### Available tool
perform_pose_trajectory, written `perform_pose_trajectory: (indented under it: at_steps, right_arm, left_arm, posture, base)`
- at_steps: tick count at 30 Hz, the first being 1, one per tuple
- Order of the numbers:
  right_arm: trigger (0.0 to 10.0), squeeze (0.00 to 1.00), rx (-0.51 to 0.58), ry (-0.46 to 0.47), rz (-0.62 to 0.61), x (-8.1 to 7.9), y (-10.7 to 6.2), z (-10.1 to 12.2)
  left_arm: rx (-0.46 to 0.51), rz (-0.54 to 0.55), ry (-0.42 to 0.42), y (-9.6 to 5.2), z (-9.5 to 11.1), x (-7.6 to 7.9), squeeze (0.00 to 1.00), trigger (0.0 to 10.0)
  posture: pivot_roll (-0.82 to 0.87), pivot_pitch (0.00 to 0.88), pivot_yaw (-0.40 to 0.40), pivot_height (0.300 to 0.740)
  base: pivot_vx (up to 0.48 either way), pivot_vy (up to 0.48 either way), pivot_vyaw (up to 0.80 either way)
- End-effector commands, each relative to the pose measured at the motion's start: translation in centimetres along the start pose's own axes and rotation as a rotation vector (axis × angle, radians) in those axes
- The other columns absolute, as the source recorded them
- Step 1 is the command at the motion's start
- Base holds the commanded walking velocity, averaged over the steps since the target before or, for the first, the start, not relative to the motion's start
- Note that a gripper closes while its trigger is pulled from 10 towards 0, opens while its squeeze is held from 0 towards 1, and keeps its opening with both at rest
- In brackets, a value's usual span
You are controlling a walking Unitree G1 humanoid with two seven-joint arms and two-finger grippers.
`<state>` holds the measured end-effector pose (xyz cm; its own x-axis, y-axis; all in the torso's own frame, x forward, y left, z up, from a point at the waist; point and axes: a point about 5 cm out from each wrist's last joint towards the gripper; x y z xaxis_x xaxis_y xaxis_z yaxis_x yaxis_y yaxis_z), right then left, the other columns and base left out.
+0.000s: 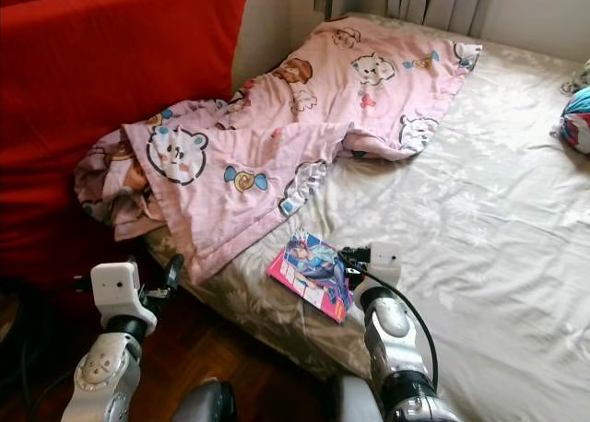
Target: Clean up the room
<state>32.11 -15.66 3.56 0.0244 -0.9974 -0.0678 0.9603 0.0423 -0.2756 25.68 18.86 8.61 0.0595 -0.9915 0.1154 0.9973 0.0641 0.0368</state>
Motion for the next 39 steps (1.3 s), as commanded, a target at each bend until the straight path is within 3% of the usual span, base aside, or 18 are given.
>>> perform_pose_trajectory:
  at_steps: [1, 13, 14, 15, 16, 17, 23, 26, 31, 39]
  right_arm:
    - [10.0, 1.0, -0.042, 0.007, -0.018, 0.1, 0.0, -0.6]
    - [10.0, 1.0, -0.153, -0.018, -0.132, 1.8, -0.2, -1.8]
    - [10.0, 0.45, -0.16, -0.005, -0.14, 1.9, -0.3, -2.0]
    - [10.0, 0.2, -0.166, 0.025, -0.146, 2.0, -0.3, -2.2]
    - [10.0, 0.2, -0.169, 0.044, -0.15, 2.1, -0.3, -2.2]
    - [10.0, 0.0, -0.179, 0.065, -0.155, 2.2, -0.4, -2.4]
    - [10.0, 0.0, -0.206, 0.053, -0.136, 1.7, -0.3, -2.6]
    - [10.0, 0.0, -0.221, 0.148, -0.12, 1.0, -0.3, -2.8]
    - [10.0, 0.0, -0.221, 0.132, -0.107, 0.8, -0.3, -2.9]
    - [10.0, 0.0, -0.22, 0.143, -0.168, 1.8, -0.6, -3.2]
  left_arm:
    - [-0.006, -0.009, -0.01, -0.3, 0.2, 0.0, 0.0, 10.0]
    - [-0.025, -0.06, -0.031, -1.0, 1.6, 1.1, 0.0, 10.0]
    - [-0.026, -0.065, -0.032, -1.3, 1.8, 1.2, 0.0, 10.0]
    - [-0.031, -0.067, -0.033, -1.6, 1.8, 1.2, 0.0, 10.0]
    - [-0.035, -0.069, -0.033, -1.7, 1.8, 1.2, 0.0, 10.0]
    - [-0.047, -0.072, -0.029, -2.3, 1.9, 1.1, 0.0, 10.0]
    - [-0.07, -0.063, -0.015, -3.2, 2.1, 0.6, 0.0, 10.0]
    - [-0.09, -0.057, -0.003, -3.6, 2.2, 0.4, 0.0, 10.0]
    - [-0.113, -0.054, 0.008, -4.4, 2.1, 0.2, 0.0, 10.0]
    - [-0.14, -0.055, 0.023, -5.2, 2.0, 0.2, 0.0, 10.0]
  posture:
    - [0.0, 0.212, 0.038, 0.649]
    - [0.03, 0.298, 0.049, 0.649]
    - [0.04, 0.312, 0.053, 0.649]
    - [0.05, 0.323, 0.056, 0.649]
    - [0.05, 0.323, 0.056, 0.649]
    - [0.06, 0.334, 0.061, 0.649]
    - [0.08, 0.354, 0.067, 0.649]
    - [0.09, 0.365, 0.069, 0.649]
    - [0.1, 0.374, 0.069, 0.649]
    - [0.11, 0.384, 0.079, 0.649]
  base:
    - [0.0, 0.0, 0.0]
    - [0.0, 0.0, 0.0]
    - [0.0, 0.0, 0.0]
    - [0.0, 0.0, 0.0]
    - [0.0, 0.0, 0.0]
    - [0.0, 0.0, 0.0]
    - [0.0, 0.0, 0.0]
    - [0.0, 0.0, 0.0]
    - [0.0, 0.0, 0.0]
    - [0.0, 0.0, 0.0]
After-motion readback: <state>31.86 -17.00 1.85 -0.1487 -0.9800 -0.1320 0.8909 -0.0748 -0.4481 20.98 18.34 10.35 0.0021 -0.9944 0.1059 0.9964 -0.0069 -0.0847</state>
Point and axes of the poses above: a point about 5 cm out from each wrist's last joint towards the gripper, its own y axis pointing out of the wrist towards the gripper, its own z axis along the axis of the wrist's last joint, x = y × z, and after that the axes turned 6 degrees about -y, right-handed
